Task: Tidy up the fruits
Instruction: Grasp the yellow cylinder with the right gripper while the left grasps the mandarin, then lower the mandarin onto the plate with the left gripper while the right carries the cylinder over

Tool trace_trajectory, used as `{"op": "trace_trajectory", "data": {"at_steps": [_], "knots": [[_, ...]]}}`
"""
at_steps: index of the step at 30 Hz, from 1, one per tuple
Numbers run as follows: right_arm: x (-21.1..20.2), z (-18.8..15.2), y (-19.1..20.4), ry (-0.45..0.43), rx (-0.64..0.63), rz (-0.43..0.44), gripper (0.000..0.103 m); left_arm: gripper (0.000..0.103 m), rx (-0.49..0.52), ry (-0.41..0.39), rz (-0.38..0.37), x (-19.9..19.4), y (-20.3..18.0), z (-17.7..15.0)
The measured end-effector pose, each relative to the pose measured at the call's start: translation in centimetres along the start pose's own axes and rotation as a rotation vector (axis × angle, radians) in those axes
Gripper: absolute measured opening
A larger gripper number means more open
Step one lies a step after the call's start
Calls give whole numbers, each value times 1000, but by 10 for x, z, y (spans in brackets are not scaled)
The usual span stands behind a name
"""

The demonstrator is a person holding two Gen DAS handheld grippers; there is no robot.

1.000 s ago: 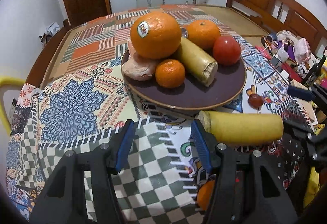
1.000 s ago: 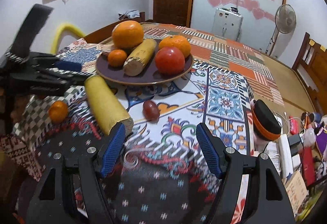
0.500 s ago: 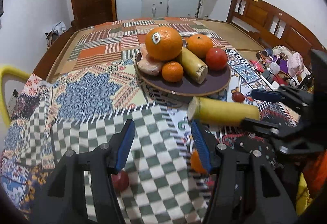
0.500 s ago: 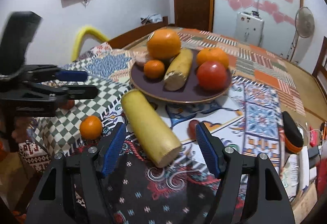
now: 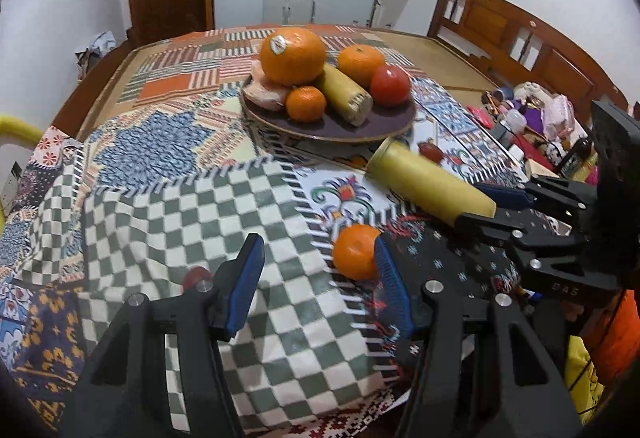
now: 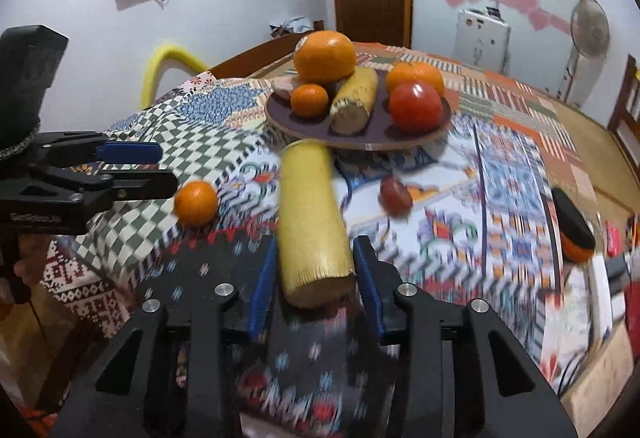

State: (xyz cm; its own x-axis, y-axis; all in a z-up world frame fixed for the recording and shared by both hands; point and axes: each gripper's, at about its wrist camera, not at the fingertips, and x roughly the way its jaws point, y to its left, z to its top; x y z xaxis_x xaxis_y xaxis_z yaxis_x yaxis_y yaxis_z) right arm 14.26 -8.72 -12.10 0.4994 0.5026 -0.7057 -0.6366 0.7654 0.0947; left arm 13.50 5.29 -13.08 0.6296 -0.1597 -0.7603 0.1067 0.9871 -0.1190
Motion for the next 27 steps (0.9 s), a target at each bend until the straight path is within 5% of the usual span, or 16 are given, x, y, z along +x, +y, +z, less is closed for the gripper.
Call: {"op": "trace_trajectory", "data": {"at_steps": [14,21,27], "knots": [[3,26,0,13,-17,7,35,57,19,31,-46,22,-14,-5],[32,46,0,55,-50,13,35,39,6,27,-64,31,-9,-1],[51,46,-3,94,-36,23,36,34,12,21,-84,34,-9,3]]}}
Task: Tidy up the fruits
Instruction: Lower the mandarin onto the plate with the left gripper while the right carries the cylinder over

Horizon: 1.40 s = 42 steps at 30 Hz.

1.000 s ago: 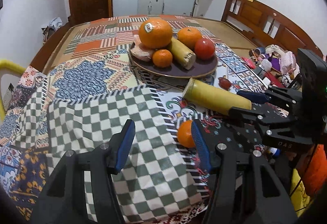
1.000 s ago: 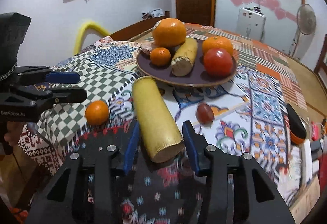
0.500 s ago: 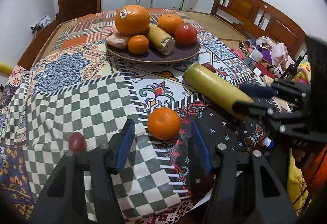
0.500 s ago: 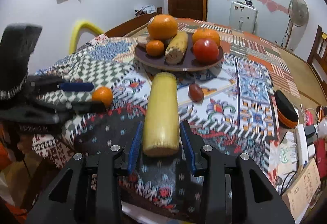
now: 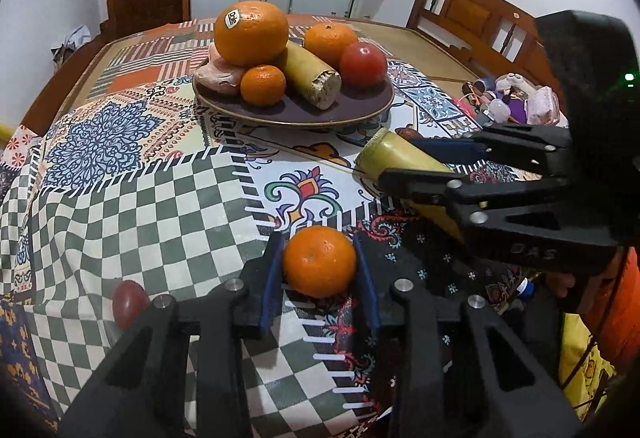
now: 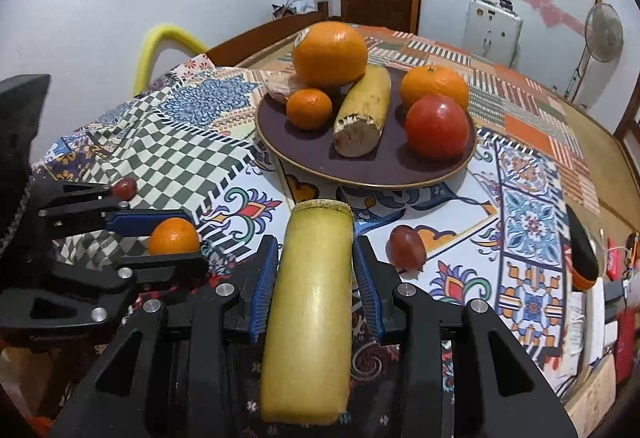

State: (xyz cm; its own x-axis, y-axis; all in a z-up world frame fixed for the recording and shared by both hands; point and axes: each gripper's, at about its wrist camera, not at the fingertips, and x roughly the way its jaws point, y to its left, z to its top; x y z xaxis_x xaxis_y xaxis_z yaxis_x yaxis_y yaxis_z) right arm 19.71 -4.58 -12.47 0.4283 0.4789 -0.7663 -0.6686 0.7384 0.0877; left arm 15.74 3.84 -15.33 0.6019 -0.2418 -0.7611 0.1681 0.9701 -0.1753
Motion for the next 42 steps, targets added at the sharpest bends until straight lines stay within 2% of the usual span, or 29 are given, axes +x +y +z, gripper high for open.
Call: {"op": "trace_trajectory", "data": {"at_steps": [7,13,19,27,35,42], "knots": [[-10,-4,1,-40,10,10,34,34,-5,-25,15,-5,3,6],[-41,1,-1,-136,26,7,34,34,0,-82,40,-21,4,19],[-64,12,-6,-217,49,-5,34,34,0,-141,58,-34,4,36],[-70,30,-16,-280,69,-32,34,34,-20,-184,80,-34,11,59],[-65,47,-27,-302,73,-58,34,34,-40,-178,103,-16,23,75],[-50,59,-32,-281,52,-75,34,34,-54,-148,125,9,33,85]]}}
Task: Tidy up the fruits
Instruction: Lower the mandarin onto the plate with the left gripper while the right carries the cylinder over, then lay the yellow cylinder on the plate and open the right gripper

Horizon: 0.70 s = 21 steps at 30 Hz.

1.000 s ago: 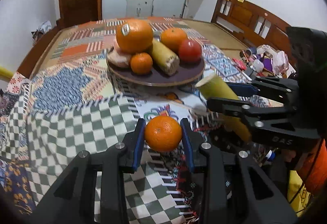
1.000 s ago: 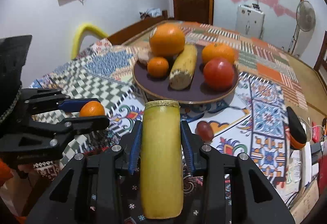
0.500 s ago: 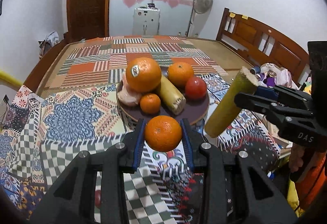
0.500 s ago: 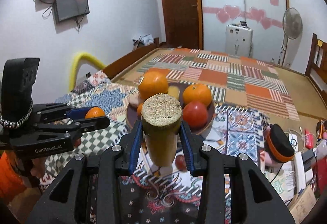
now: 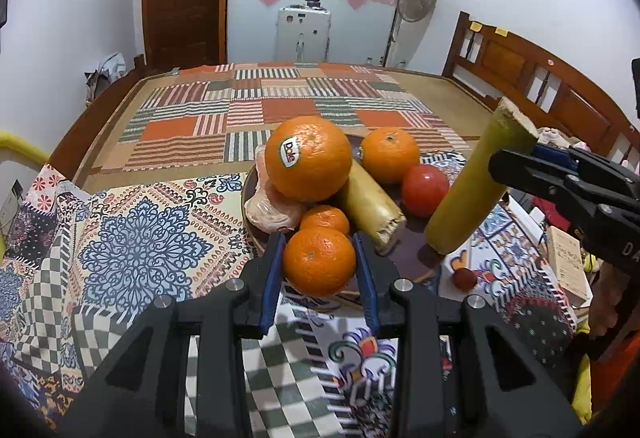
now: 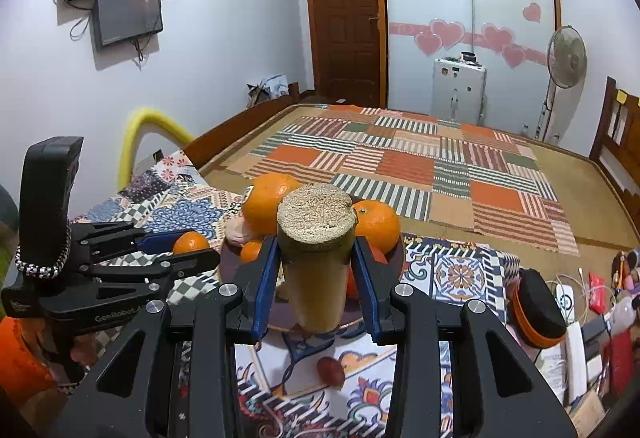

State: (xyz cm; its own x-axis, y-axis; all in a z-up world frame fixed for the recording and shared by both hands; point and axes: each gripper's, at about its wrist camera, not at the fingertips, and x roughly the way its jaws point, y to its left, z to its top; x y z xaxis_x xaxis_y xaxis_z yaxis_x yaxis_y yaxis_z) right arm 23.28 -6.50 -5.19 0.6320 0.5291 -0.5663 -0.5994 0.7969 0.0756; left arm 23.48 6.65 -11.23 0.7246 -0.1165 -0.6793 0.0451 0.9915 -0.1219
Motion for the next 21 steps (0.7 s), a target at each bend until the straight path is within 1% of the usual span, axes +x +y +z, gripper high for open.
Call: {"op": "trace_trajectory", "data": {"at_steps": [8,16,21], "knots": [[26,13,-2,28,-5,11,34,34,-18,40,6,23,7,4],[54,22,3,73,-11,-3,34,34,6,40,30,28,2,7],[66,24,2,99,4,-14,34,34,16,43,29,30,-1,6]]}}
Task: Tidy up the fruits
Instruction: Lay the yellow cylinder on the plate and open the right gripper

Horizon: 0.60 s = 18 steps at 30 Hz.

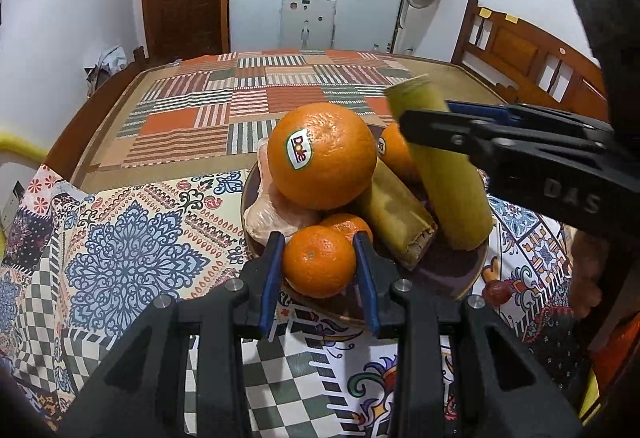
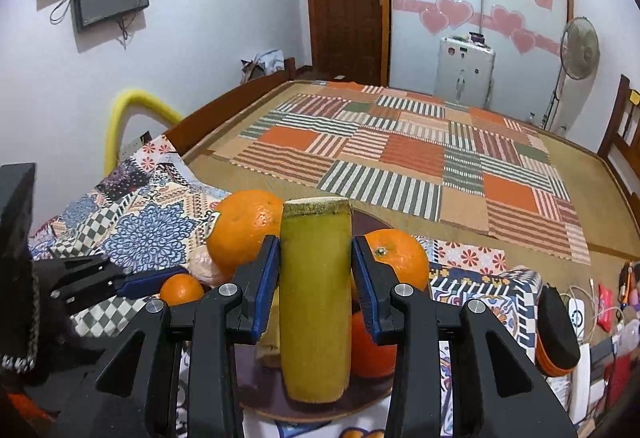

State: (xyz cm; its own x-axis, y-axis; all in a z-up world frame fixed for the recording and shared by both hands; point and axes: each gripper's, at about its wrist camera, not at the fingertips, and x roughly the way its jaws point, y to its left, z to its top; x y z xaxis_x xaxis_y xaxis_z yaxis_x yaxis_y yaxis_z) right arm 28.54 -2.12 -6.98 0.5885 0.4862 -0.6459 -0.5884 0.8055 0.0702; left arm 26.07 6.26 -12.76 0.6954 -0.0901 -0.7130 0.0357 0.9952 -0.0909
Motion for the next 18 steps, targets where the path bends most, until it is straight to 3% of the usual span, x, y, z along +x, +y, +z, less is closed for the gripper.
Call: {"op": "trace_trajectory", "data": {"at_steps": [12,18], "knots": [[18,5,-8,43,57,-13,35,44,12,12,1,5,-4,-1],[-2,6,-6,11,29,-38,37,49,8,-18,5,-10,-2,-5]]}}
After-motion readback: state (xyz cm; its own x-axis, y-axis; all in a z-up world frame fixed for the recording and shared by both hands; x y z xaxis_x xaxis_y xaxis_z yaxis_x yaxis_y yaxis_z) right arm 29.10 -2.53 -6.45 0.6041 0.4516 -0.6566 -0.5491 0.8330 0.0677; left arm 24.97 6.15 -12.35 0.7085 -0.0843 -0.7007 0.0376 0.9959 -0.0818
